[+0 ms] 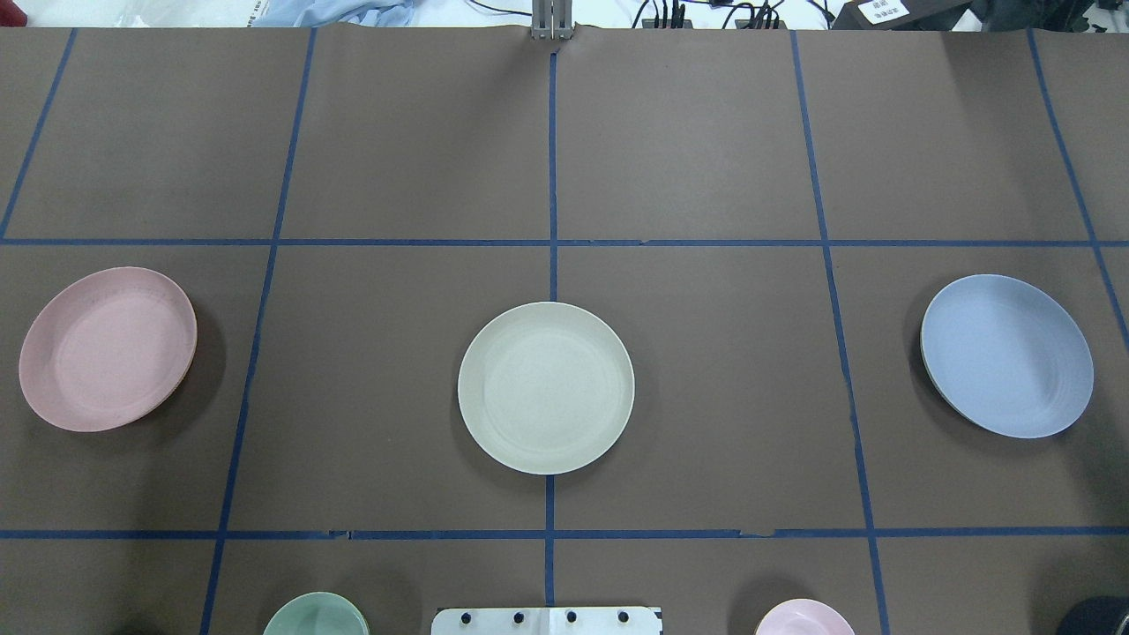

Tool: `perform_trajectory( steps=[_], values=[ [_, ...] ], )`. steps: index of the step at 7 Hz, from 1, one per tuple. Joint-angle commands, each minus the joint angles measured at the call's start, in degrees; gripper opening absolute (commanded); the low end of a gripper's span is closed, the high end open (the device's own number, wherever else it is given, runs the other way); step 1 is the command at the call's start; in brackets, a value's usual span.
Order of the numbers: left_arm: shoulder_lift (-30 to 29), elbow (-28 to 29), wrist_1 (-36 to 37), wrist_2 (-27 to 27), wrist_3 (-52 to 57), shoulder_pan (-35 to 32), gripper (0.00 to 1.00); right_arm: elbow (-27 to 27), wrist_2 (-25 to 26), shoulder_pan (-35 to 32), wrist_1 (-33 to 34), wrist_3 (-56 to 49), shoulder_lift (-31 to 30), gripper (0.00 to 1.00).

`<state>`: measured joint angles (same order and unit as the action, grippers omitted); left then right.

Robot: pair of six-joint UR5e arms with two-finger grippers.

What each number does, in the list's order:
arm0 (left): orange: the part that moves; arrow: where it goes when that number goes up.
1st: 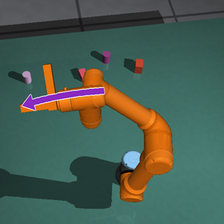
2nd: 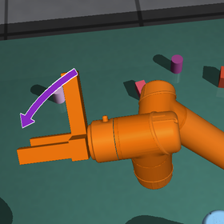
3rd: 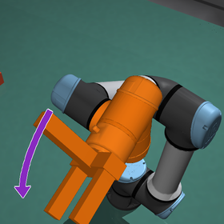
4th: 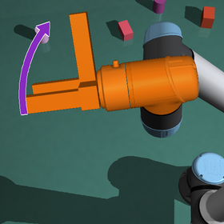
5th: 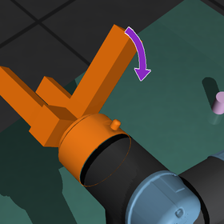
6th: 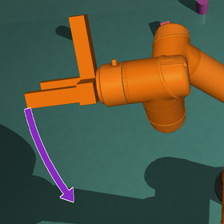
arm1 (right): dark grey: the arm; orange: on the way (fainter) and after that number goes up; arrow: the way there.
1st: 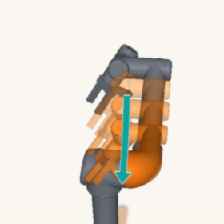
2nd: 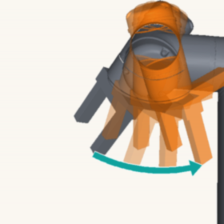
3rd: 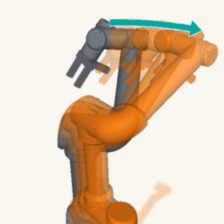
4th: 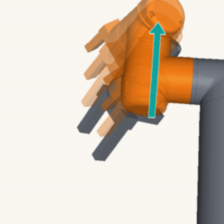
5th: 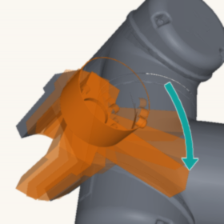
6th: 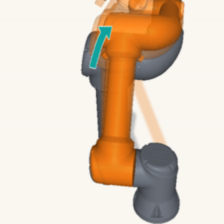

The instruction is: Stack three plates with pink and blue

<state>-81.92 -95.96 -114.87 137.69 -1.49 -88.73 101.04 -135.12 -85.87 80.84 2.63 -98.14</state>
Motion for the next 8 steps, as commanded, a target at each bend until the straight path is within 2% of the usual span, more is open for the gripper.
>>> perform_trajectory(
  steps=[1,8],
  values=[
    [-1.0,-1.0,1.8,-0.1,-0.4,-0.2,1.00,0.0,-2.7,-1.2,-0.1,-0.6,-1.5,1.00],
    [0.5,-2.6,1.0,0.6,-0.6,-0.2,1.00,-1.3,-3.0,-1.1,-0.9,-0.5,-1.5,1.00]
  ],
)
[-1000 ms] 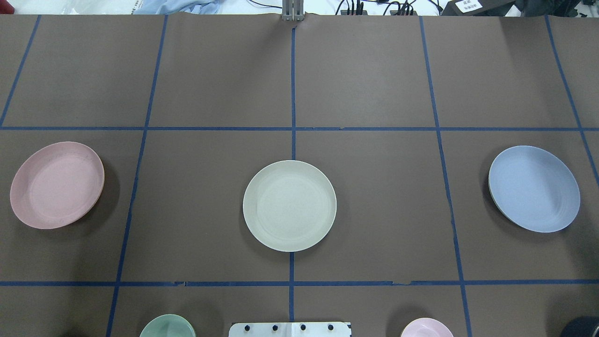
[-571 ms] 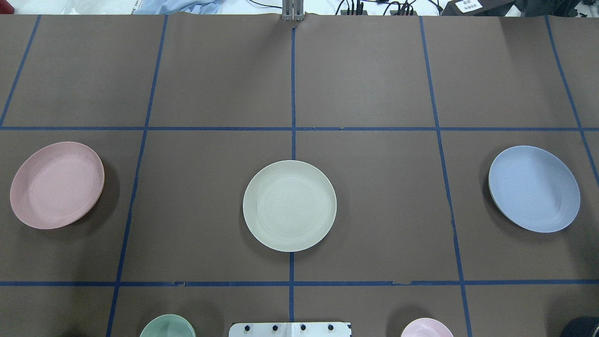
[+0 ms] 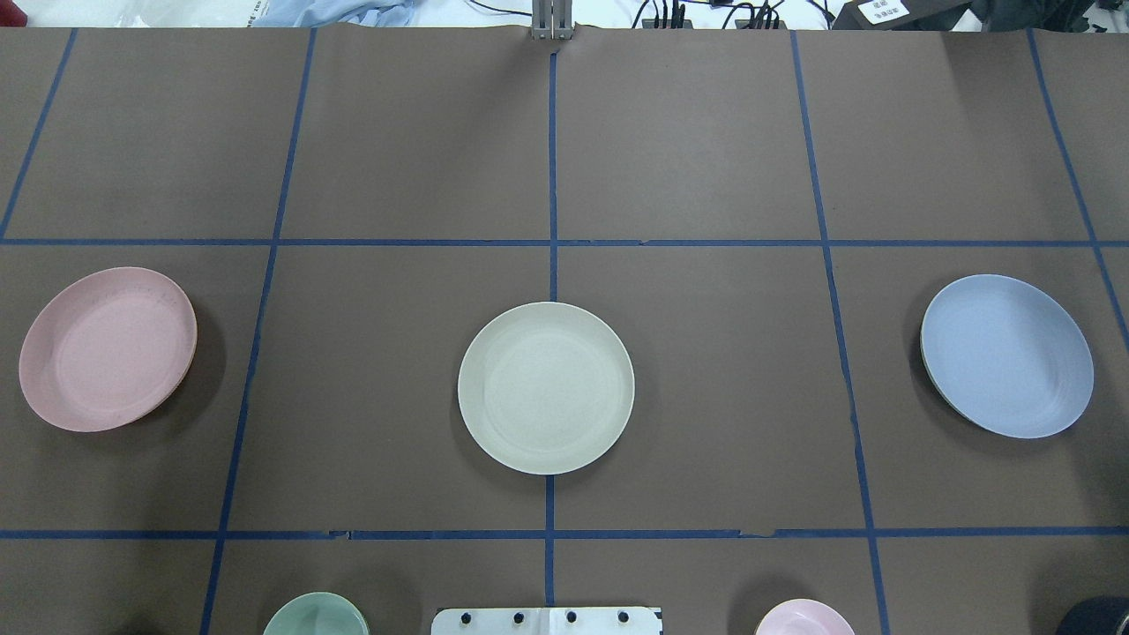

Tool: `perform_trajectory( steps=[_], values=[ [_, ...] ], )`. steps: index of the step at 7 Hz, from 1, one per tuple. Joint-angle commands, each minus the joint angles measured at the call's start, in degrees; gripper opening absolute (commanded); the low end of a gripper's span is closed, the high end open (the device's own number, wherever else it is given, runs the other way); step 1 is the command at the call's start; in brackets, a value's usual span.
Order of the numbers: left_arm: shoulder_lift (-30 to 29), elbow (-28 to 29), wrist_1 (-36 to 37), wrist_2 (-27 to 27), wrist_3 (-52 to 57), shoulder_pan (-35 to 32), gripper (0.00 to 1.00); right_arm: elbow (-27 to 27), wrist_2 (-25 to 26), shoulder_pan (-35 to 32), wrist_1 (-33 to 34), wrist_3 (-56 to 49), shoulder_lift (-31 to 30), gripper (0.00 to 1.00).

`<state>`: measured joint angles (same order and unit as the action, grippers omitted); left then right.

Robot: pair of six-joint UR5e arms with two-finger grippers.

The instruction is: Stack three plates with pink and blue

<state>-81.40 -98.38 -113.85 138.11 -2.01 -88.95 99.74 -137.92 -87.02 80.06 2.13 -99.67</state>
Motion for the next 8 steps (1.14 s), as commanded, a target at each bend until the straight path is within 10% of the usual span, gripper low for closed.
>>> perform_trajectory(
  steps=[1,8],
  values=[
    [0.0,-0.4,-0.1,0.1,-0.1,0.2,1.00,-0.2,-0.1,0.1,-0.1,-0.1,0.0,1.00],
    [-0.2,1.3,-1.4,0.1,-9.4,12.4,1.00,-0.8,-3.8,0.3,0.1,3.8,0.0,1.00]
  ],
)
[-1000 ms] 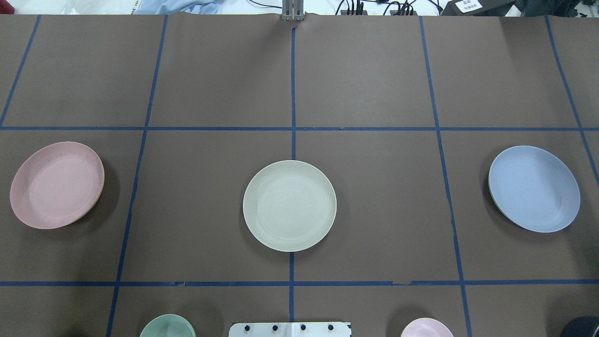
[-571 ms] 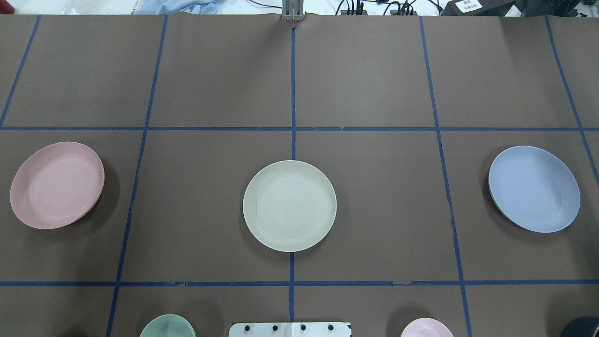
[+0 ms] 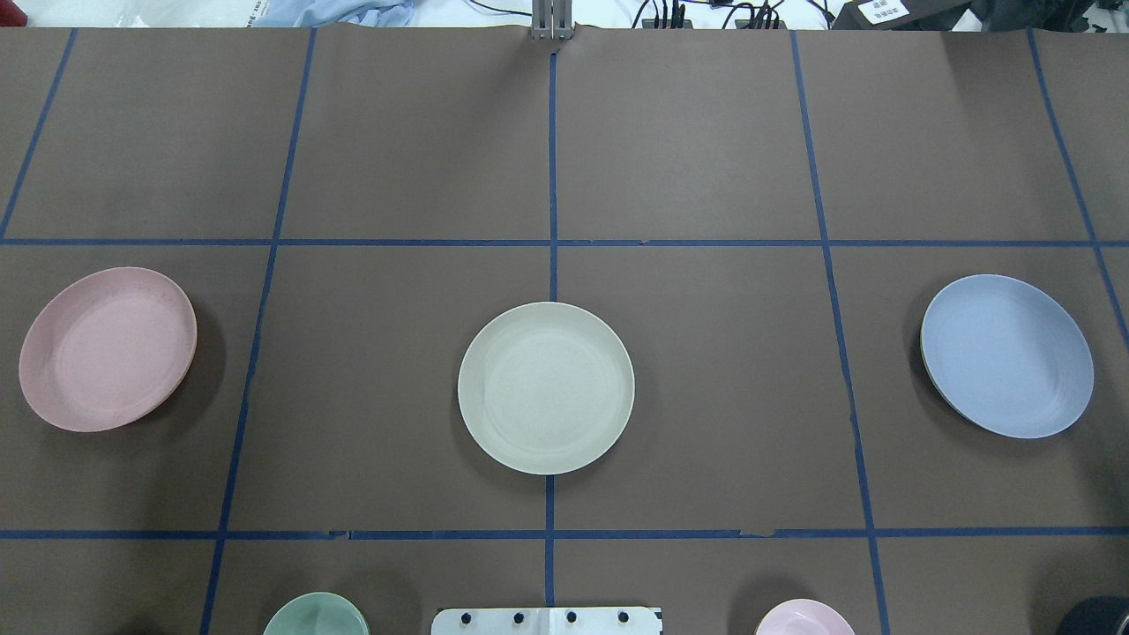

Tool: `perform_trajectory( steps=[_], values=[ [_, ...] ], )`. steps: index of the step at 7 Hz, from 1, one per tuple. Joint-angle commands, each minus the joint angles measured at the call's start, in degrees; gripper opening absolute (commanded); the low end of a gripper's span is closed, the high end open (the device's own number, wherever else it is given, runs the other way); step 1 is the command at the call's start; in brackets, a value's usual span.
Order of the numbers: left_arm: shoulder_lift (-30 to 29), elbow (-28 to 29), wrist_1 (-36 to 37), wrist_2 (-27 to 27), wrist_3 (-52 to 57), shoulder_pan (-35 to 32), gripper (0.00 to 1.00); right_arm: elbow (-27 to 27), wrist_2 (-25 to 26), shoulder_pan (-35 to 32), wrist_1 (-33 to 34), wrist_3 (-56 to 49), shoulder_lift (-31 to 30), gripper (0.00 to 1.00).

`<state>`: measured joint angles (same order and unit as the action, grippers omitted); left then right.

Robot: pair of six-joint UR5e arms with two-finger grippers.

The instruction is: Stack three plates with pink and blue

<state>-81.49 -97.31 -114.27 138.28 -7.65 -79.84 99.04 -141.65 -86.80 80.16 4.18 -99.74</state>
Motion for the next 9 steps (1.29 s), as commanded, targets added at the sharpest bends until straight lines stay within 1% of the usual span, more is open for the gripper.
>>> perform_trajectory(
  steps=[1,3,4,5,6,7,8,9],
  values=[
    [0.0,0.3,-1.9,0.0,-4.2,4.8,1.00,-0.1,-0.2,0.1,0.1,2.1,0.1,1.00],
    [0.0,0.6,-2.2,0.1,-4.2,8.1,0.99,-0.1,-0.6,0.6,0.0,2.1,0.1,1.00],
    [0.0,1.9,-4.2,0.1,-4.2,9.0,0.99,-0.1,-1.0,0.8,-0.1,2.0,0.1,1.00],
    [0.0,6.2,-10.5,0.1,-4.3,9.8,0.99,-0.1,-1.0,1.0,-0.1,1.9,0.2,1.00],
    [-0.1,9.6,-16.6,0.1,-8.0,10.4,0.99,-0.1,-1.0,1.7,-0.1,2.0,0.2,1.00],
    [-0.2,10.2,-18.5,0.1,-13.0,11.8,0.97,0.0,-1.0,1.7,-0.1,2.1,0.2,1.00],
    [-0.7,12.1,-19.0,1.6,-13.6,13.0,0.96,0.1,-1.0,1.7,-0.1,2.1,0.3,1.00],
    [-1.2,13.8,-20.1,1.9,-13.6,13.3,0.96,0.1,-1.3,1.8,-0.1,2.1,0.5,1.00]
  ],
)
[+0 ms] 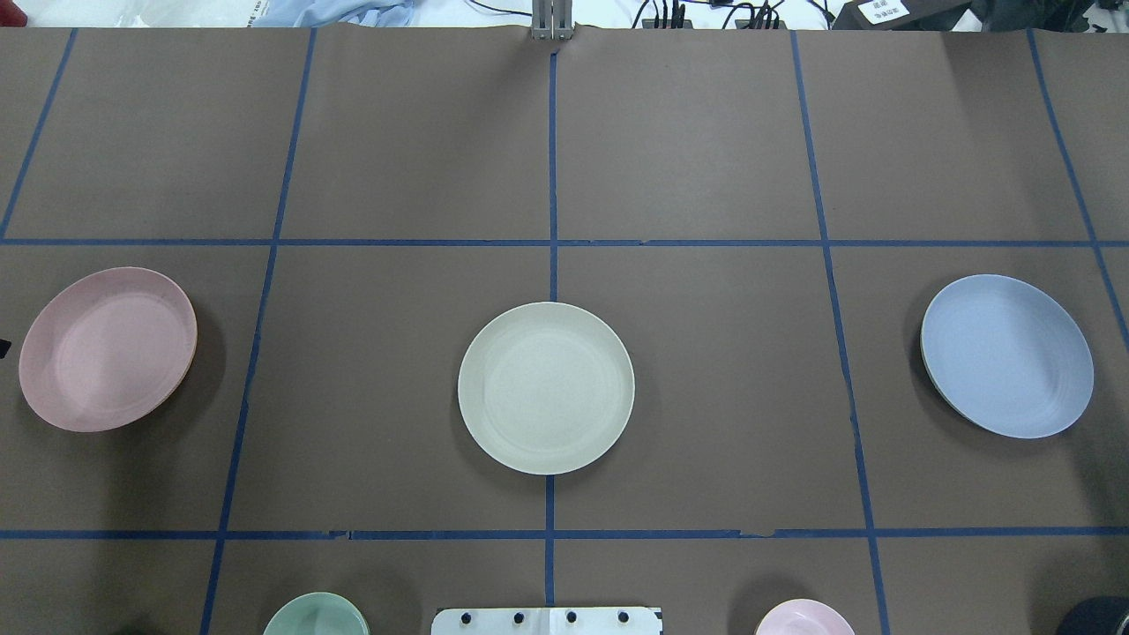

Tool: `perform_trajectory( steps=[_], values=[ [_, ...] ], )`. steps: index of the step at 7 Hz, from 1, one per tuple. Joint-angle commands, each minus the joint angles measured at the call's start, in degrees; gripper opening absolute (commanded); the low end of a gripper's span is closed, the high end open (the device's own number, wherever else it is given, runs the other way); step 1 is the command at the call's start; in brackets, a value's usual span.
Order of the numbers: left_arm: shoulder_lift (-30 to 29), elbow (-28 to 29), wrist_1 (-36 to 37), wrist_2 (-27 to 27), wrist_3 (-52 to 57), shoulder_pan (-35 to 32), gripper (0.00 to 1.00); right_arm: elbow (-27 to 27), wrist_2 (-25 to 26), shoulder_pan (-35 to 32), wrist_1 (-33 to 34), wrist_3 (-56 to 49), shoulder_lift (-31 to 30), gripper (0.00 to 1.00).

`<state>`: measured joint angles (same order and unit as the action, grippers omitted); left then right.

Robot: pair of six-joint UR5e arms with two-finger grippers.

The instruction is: Stack three plates with pink and blue

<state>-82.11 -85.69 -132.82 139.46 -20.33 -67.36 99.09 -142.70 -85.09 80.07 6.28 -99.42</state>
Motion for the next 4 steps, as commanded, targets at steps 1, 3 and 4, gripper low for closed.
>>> perform_trajectory(
  steps=[1,3,4],
  values=[
    [-1.9,3.5,-2.2,0.8,-1.9,2.0,0.96,0.0,-1.2,0.3,0.0,0.2,0.2,1.00],
    [-3.0,4.2,-5.1,0.2,-7.9,5.3,0.96,-0.2,-1.4,0.5,0.1,0.2,0.2,1.00],
    [-3.1,7.1,-8.4,0.2,-8.2,5.8,0.94,-0.2,-1.4,0.5,0.1,0.2,0.2,1.00]
  ],
)
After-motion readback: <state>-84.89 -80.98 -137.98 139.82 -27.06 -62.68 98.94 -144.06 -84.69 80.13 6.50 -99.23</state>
